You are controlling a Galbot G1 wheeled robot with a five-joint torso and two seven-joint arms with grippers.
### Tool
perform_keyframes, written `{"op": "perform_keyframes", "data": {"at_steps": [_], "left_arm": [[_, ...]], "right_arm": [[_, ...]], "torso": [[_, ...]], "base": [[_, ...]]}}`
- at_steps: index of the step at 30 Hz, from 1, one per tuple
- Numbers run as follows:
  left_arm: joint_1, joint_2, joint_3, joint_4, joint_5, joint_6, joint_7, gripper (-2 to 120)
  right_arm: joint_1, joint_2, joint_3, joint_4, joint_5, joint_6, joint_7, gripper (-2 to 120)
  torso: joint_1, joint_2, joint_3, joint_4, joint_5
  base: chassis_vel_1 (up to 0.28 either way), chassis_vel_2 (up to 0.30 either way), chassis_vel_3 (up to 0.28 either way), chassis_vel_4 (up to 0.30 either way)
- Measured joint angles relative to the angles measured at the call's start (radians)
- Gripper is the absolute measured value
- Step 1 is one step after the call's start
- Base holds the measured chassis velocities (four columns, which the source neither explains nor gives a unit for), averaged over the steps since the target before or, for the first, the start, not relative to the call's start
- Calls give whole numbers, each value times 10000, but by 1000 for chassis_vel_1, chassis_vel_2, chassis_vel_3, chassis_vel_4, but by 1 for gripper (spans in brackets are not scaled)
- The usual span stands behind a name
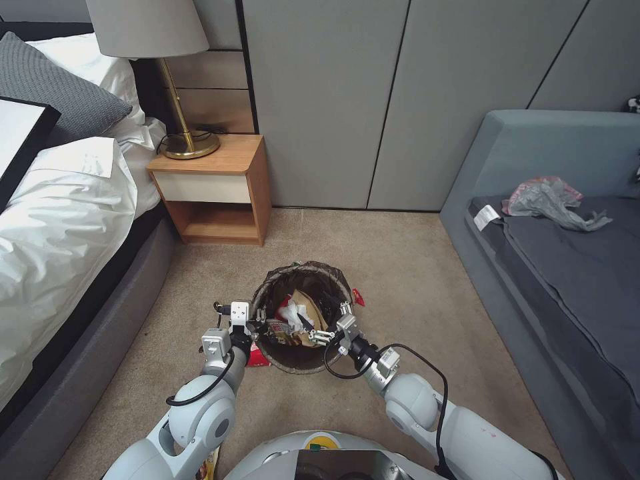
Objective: Pick up the trash bin, then pick up the garbage from the floor and place it into the trash bin.
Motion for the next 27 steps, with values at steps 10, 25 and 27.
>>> {"op": "perform_keyframes", "data": {"at_steps": [10, 25, 27], "left_arm": [[4, 12, 30, 28, -12, 0, 9, 2], [122, 0, -20, 63, 78, -36, -24, 0], [134, -1, -26, 65, 91, -37, -24, 0]], "right_arm": [[-53, 0, 184, 168, -6, 3, 125, 100], [-649, -27, 2786, 1817, 479, -1147, 2247, 100], [-710, -35, 2979, 1933, 600, -1236, 2347, 100]], "torso": [[0, 0, 0, 0, 0], [0, 0, -1, -1, 0], [0, 0, 0, 0, -1]], "base": [[0, 0, 0, 0], [0, 0, 0, 0], [0, 0, 0, 0]]}}
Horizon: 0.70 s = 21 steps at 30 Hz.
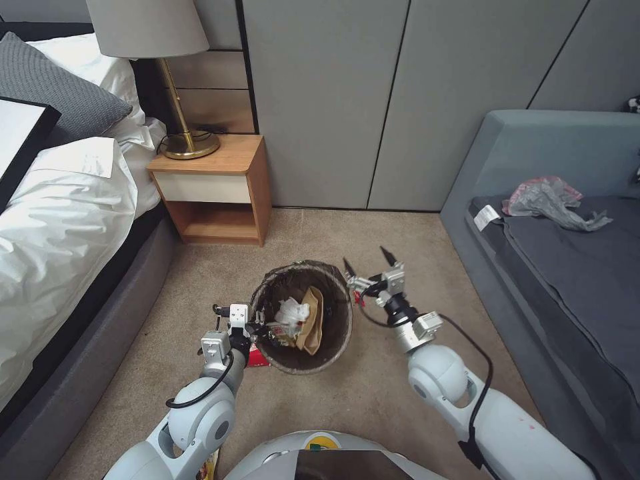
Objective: Pick up the trash bin, then pick up the garbage from the floor and place it into the trash bin.
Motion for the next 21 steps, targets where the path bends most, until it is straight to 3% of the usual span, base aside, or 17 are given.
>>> {"op": "perform_keyframes", "data": {"at_steps": [14, 21], "left_arm": [[29, 19, -121, -41, 0, -17, 10, 0], [9, 67, -203, -44, -45, -19, 9, 0]], "right_arm": [[-441, 105, 986, 1034, 428, -173, 448, 100], [-1388, 145, 2486, 1701, 628, -396, 705, 100]], "torso": [[0, 0, 0, 1, 1], [0, 0, 0, -2, 0]], "base": [[0, 0, 0, 0], [0, 0, 0, 0]]}}
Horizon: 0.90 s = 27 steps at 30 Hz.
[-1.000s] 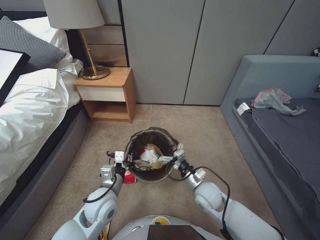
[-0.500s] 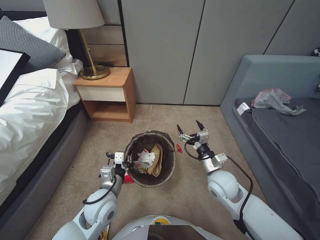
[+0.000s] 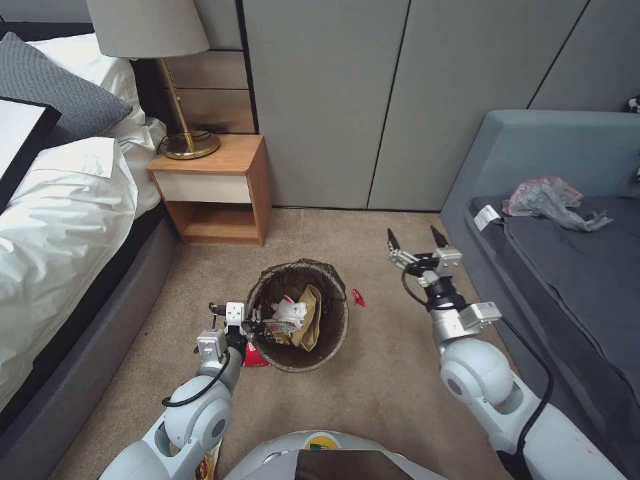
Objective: Pick up the trash bin, then pick up the garbage from the floor and place it into the trash bin.
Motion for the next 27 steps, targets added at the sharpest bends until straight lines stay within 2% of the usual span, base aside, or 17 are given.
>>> {"op": "perform_keyframes", "data": {"at_steps": [7, 8, 9, 10, 27], "left_arm": [[-6, 15, -49, 5, -12, -6, -4, 0], [-5, 8, -76, 5, -15, -8, -2, 0], [-5, -1, -108, 6, -15, -15, -4, 0], [-5, -11, -131, 6, -14, -19, -9, 0], [155, -56, -361, -99, -12, -76, -24, 0]], "right_arm": [[-714, 75, 509, 53, -204, 14, -85, 100], [-951, 188, 662, -55, -426, 86, -151, 100], [-1101, 282, 718, -164, -610, 142, -189, 100], [-1227, 359, 777, -263, -787, 208, -248, 100], [-2072, 1123, 730, -1192, -1949, 908, -621, 100]], "torso": [[0, 0, 1, -2, 1], [0, 0, 1, 6, -1], [0, 0, 1, -1, 3], [0, 0, 1, 4, 2], [0, 0, 1, 3, 0]], "base": [[0, 0, 0, 0], [0, 0, 0, 0], [0, 0, 0, 0], [0, 0, 0, 0], [0, 0, 0, 0]]}}
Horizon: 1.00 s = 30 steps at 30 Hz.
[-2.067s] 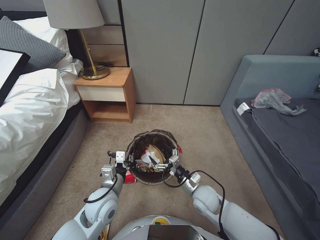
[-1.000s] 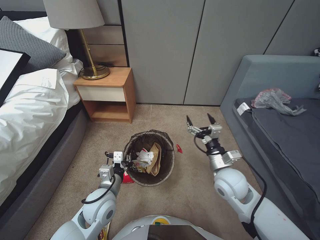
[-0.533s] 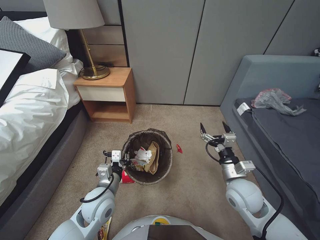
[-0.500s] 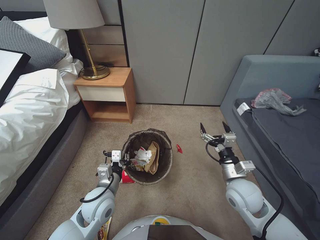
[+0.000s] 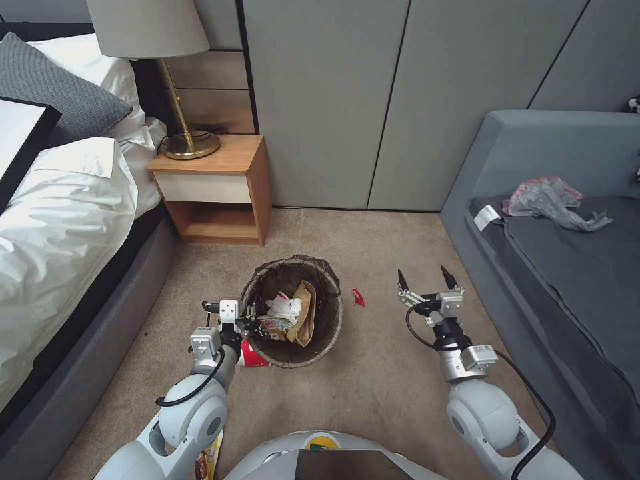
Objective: Pick up the trash bin, then pick up the garbage from the floor and place it into the trash bin.
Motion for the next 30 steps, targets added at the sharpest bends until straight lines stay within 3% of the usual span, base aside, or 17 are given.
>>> {"op": "perform_keyframes", "data": {"at_steps": [18, 30], "left_arm": [[124, -115, -57, -73, 63, -33, -4, 0], [175, -127, -77, -93, 106, -46, -2, 0]], "right_arm": [[20, 245, -124, -220, -282, 120, -14, 100], [176, 278, -207, -297, -267, 98, 38, 100]], "torso": [[0, 0, 0, -1, 0], [0, 0, 0, 0, 1]], "base": [[0, 0, 0, 0], [-79, 80, 73, -75]]}}
